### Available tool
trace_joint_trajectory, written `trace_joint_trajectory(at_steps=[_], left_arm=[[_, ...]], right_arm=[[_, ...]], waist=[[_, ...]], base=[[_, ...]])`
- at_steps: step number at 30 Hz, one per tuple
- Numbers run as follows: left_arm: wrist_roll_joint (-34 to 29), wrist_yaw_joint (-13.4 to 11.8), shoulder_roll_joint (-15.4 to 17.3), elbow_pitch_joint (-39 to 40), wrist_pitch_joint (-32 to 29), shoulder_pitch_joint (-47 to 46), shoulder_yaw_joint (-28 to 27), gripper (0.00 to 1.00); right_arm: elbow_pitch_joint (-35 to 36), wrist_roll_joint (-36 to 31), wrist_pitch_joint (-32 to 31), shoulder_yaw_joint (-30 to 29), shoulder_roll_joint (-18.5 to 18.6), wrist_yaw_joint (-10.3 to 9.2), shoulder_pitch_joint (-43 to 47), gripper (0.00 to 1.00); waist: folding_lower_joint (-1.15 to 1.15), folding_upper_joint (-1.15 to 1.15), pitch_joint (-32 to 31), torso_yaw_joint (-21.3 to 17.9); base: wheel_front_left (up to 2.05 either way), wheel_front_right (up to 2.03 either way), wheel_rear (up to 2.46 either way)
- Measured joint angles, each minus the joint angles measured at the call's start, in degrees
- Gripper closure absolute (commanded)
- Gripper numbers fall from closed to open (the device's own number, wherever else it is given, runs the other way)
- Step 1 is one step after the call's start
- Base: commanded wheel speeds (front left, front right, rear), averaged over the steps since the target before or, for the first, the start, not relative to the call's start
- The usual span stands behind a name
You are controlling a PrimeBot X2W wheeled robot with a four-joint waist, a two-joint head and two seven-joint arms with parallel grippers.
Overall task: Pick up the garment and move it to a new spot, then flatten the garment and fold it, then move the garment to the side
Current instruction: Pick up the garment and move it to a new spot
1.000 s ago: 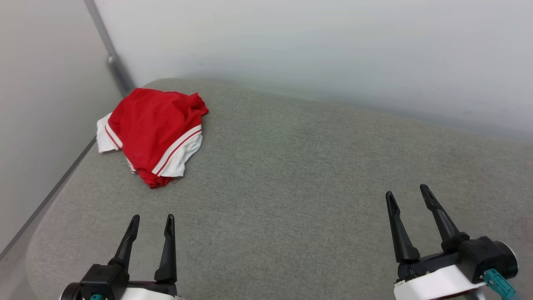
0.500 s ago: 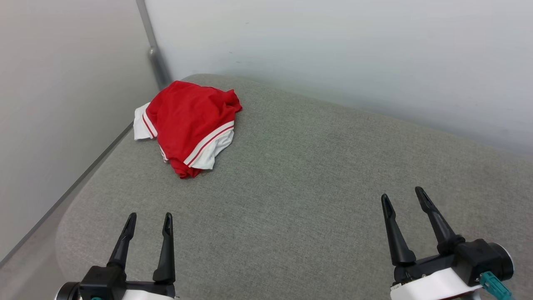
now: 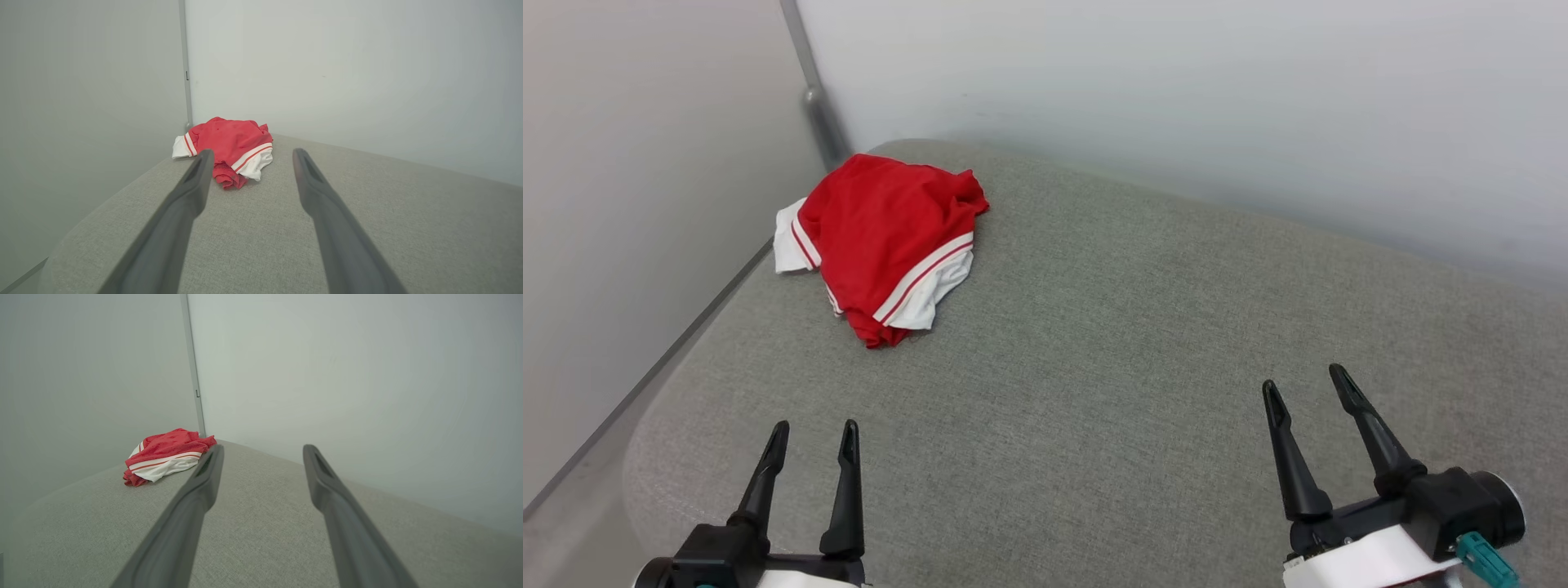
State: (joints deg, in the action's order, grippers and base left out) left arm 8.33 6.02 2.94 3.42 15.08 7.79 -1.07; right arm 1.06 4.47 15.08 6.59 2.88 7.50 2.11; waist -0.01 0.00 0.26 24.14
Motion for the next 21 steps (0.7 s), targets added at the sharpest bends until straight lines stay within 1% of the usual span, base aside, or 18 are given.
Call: trace_joint_trajectory(at_steps=[3,8,10,12,15,17,19,20,21], left_arm=[[1.6,0.35,0.0,-1.31,0.0,-1.01,-0.43,0.0],[1.09,1.07,0.07,-4.01,0.0,-5.34,-0.75,0.0],[2.7,1.3,0.29,-5.93,-0.01,-7.71,-1.16,0.0],[3.96,1.32,2.12,-7.5,0.0,-10.56,-1.14,0.0],[6.89,1.33,7.89,-11.34,0.0,-16.64,0.31,0.0],[9.75,1.38,12.59,-14.91,-0.01,-20.94,1.45,0.0],[13.04,1.38,17.98,-18.45,-2.44,-24.99,3.59,0.0],[19.2,1.38,25.49,-21.58,-9.04,-31.22,7.27,0.0],[21.12,1.38,27.87,-22.38,-11.36,-33.07,8.48,0.0]], right_arm=[[0.78,-1.35,0.0,-0.09,0.0,0.0,-0.99,0.0],[1.61,-3.39,0.01,-0.08,-0.01,0.0,-3.08,0.0],[2.16,-4.21,0.0,0.03,-0.01,0.0,-4.15,0.0],[2.72,-5.01,0.0,0.15,-0.02,0.0,-5.26,0.0],[3.55,-6.1,0.0,0.19,-0.02,0.0,-6.89,0.0],[4.09,-6.65,0.01,0.23,-0.03,0.0,-7.77,0.0],[4.33,-7.14,0.0,0.26,-0.02,0.0,-8.38,0.0],[4.82,-7.59,0.01,0.2,-0.03,0.0,-9.37,0.0],[5.0,-7.68,0.0,0.24,-0.02,0.0,-9.53,0.0]], waist=[[0.0,0.0,2.15,-1.09],[0.01,0.0,6.08,-2.68],[0.01,0.0,7.87,-3.59],[0.01,0.0,9.77,-4.61],[0.01,0.0,12.87,-6.32],[0.01,0.0,15.0,-7.52],[0.01,0.0,17.17,-8.78],[0.01,0.0,20.41,-10.66],[0.01,0.0,21.5,-11.27]], base=[[0.0,0.0,0.0],[0.0,0.0,0.0],[0.0,0.0,0.0],[0.0,0.0,0.0],[0.0,0.0,0.0],[0.0,0.0,0.0],[0.0,0.0,0.0],[0.0,0.0,0.0],[0.0,0.0,0.0]])
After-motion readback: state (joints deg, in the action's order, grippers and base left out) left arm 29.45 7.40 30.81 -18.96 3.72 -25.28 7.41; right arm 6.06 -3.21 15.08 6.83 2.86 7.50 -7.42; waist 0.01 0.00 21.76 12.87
